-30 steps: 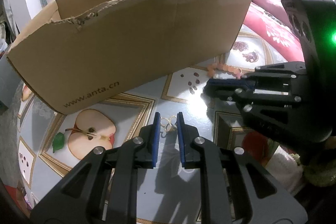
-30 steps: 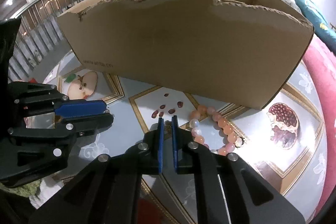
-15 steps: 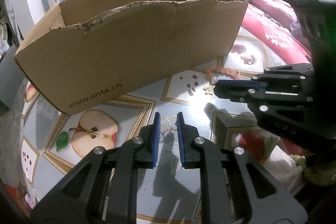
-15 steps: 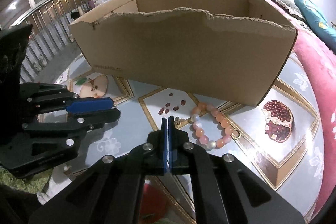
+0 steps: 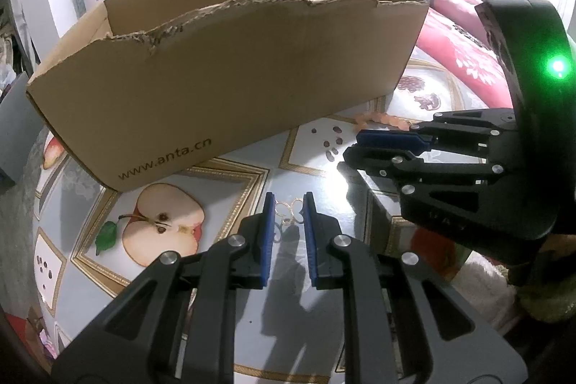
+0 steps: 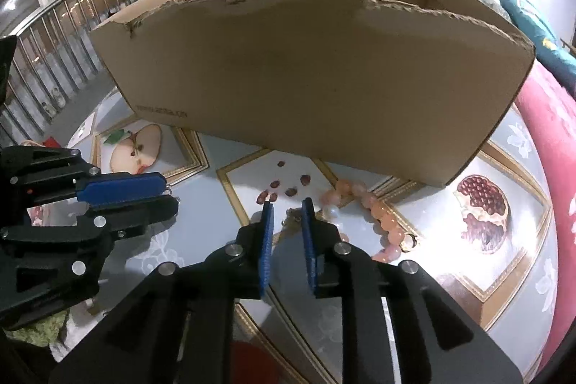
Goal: Organize jewelry
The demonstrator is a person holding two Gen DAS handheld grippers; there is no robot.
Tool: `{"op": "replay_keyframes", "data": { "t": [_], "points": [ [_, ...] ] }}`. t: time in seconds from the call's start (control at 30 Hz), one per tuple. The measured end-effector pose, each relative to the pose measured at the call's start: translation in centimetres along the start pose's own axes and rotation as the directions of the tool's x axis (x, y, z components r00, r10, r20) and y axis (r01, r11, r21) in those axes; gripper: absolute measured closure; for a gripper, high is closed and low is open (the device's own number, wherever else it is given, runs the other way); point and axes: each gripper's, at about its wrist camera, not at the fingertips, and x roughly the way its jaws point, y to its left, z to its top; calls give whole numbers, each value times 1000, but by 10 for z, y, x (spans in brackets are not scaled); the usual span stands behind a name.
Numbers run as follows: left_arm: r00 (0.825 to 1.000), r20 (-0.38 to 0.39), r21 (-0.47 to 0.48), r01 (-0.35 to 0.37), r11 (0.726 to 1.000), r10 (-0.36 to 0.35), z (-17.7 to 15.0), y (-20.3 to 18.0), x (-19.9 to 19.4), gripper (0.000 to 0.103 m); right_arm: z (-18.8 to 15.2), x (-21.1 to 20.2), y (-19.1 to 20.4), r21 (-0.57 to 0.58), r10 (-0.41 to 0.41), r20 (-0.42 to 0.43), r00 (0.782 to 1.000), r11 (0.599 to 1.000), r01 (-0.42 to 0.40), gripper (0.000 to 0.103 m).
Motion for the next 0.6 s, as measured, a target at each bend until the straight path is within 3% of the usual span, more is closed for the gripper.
{"op": "replay_keyframes", "data": {
  "t": [0.07, 0.1, 0.6],
  "points": [
    [1000, -2, -2, 2, 1000, -2, 0, 1, 1, 89, 1, 0, 0, 5, -3, -1, 1000, 1000, 3, 89],
    [1000, -3, -2, 3, 1000, -3, 0, 1, 2, 89, 1, 0, 0, 7, -2, -2, 1000, 1000, 2, 96],
    [1000, 10, -5, -2, 1000, 2, 1, 4, -2, 89, -2, -15, -13, 90, 78, 19, 997, 993, -79, 96]
  ]
}}
